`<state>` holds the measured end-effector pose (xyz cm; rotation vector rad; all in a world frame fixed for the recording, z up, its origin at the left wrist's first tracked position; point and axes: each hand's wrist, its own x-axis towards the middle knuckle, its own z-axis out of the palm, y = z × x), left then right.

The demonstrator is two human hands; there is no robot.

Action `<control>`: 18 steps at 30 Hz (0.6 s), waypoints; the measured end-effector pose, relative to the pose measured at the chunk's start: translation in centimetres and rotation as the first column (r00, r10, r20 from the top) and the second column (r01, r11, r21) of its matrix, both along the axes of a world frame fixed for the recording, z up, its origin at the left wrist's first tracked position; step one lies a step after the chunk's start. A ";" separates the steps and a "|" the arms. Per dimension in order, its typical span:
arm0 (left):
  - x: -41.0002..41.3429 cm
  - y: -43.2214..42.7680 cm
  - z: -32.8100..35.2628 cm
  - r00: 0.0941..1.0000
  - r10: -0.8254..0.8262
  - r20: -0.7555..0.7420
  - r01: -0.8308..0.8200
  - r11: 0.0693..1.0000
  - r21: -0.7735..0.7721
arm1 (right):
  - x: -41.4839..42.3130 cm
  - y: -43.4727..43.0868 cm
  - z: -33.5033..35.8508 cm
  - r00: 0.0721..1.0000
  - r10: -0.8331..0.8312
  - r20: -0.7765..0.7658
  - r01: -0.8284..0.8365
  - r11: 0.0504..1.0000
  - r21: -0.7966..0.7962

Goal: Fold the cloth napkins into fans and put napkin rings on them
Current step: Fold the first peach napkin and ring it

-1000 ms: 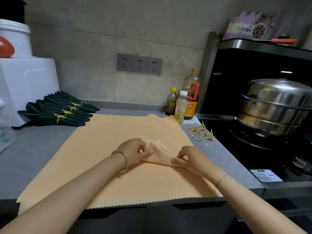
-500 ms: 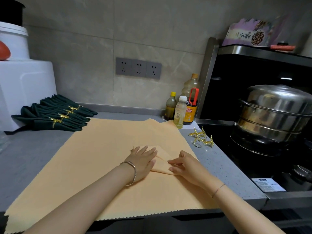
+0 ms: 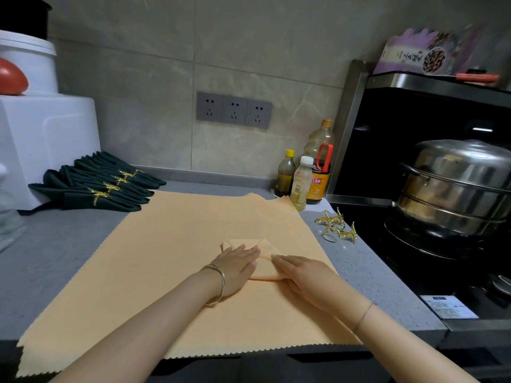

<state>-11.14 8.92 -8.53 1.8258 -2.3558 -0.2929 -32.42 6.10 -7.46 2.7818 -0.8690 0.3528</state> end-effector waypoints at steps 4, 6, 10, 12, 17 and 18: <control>0.1 -0.2 0.0 1.000 0.005 -0.031 -0.004 1.000 0.019 | 1.9 0.1 0.0 0.976 -0.165 -0.142 0.157 0.986 -0.061; 0.2 -0.4 0.0 0.999 0.014 -0.040 -0.012 0.999 0.041 | 2.6 0.0 0.0 0.953 -0.234 -0.193 0.221 0.972 -0.085; 0.6 -0.2 0.4 0.988 0.058 -0.140 -0.047 0.996 0.081 | 2.6 -0.6 0.2 0.947 -0.285 -0.151 0.282 0.959 -0.041; 0.9 0.3 1.2 0.966 0.072 -0.247 -0.078 0.997 -0.015 | 2.1 -0.7 0.9 0.958 -0.278 0.072 0.273 0.960 0.067; 2.3 3.0 4.4 0.936 -0.054 -0.347 -0.128 0.868 -0.479 | 1.7 -0.7 4.9 0.784 -0.478 0.397 0.077 0.708 0.702; 2.7 3.5 4.6 0.948 -0.082 -0.306 -0.100 0.839 -0.535 | 1.7 -0.4 5.8 0.756 -0.542 0.367 0.012 0.573 0.820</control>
